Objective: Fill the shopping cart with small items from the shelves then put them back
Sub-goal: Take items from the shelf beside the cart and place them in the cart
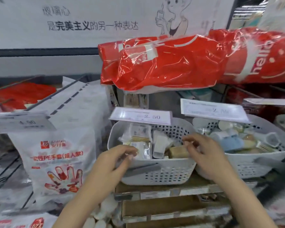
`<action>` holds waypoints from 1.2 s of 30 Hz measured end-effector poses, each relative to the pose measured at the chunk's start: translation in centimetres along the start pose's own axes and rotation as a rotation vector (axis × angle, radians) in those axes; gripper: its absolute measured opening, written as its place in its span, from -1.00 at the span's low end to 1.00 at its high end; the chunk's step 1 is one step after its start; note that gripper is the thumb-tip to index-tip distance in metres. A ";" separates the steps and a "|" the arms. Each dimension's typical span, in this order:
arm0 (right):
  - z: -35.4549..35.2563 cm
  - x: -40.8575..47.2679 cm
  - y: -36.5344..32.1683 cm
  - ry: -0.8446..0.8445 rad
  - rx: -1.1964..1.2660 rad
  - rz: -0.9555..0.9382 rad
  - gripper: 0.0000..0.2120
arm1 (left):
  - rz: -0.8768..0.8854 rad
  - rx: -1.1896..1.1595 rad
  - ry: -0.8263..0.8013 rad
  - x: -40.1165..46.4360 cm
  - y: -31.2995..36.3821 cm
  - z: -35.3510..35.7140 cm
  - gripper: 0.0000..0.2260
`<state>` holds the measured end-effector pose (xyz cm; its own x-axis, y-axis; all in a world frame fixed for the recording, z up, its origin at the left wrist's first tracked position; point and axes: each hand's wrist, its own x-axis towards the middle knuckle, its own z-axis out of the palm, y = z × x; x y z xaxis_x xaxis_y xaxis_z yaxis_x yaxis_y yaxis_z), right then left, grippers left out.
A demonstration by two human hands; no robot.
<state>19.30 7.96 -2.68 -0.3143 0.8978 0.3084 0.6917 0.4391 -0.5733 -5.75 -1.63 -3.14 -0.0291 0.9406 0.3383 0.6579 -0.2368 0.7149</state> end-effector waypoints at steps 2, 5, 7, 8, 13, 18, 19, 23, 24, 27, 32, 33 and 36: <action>0.5 2.4 0.2 -0.041 -0.116 -0.020 -0.84 | -0.012 0.040 0.025 1.1 0.1 0.4 -0.83; 1.4 5.3 0.2 -0.157 -0.163 -0.025 -0.84 | -0.002 0.085 -0.001 2.8 0.2 1.2 -0.83; 2.3 6.7 0.2 -0.287 -0.196 0.009 -0.80 | 0.035 0.090 -0.036 3.9 0.3 1.8 -0.81; 2.8 7.3 0.3 -0.367 -0.230 0.030 -0.81 | 0.050 0.095 -0.052 4.3 0.3 2.1 -0.81; 5.0 8.8 0.6 -0.481 -0.343 0.089 -0.74 | 0.196 0.226 -0.150 6.0 0.6 3.8 -0.78; 5.2 9.1 0.5 -0.507 -0.416 0.146 -0.69 | 0.417 0.242 -0.194 8.1 1.4 5.0 -0.78; 5.0 9.0 0.3 -0.505 -0.421 0.142 -0.70 | 0.427 0.249 -0.202 8.6 1.4 5.2 -0.78; 3.9 8.5 -0.2 -0.402 -0.342 0.130 -0.73 | 0.443 0.287 -0.222 9.6 1.0 5.1 -0.77; 3.4 8.1 -0.2 -0.325 -0.309 0.121 -0.68 | 0.445 0.305 -0.230 9.7 0.9 5.1 -0.77; 1.9 6.4 -0.5 -0.044 -0.291 0.072 -0.57 | 0.428 0.363 -0.224 9.7 0.6 4.9 -0.80; 1.3 2.8 0.4 0.243 -0.027 0.040 -0.59 | 0.361 0.522 -0.243 10.5 -0.3 5.1 -0.73; 1.5 2.3 0.7 0.252 0.028 0.036 -0.60 | 0.343 0.530 -0.254 10.7 -0.5 5.3 -0.68; 2.2 2.0 1.2 0.263 0.059 0.029 -0.56 | 0.322 0.492 -0.276 10.9 -0.8 5.9 -0.62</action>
<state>18.08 10.40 -4.37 -0.1101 0.8741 0.4731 0.6562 0.4214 -0.6259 -2.15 10.23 -3.60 0.3786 0.8845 0.2727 0.8710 -0.4401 0.2182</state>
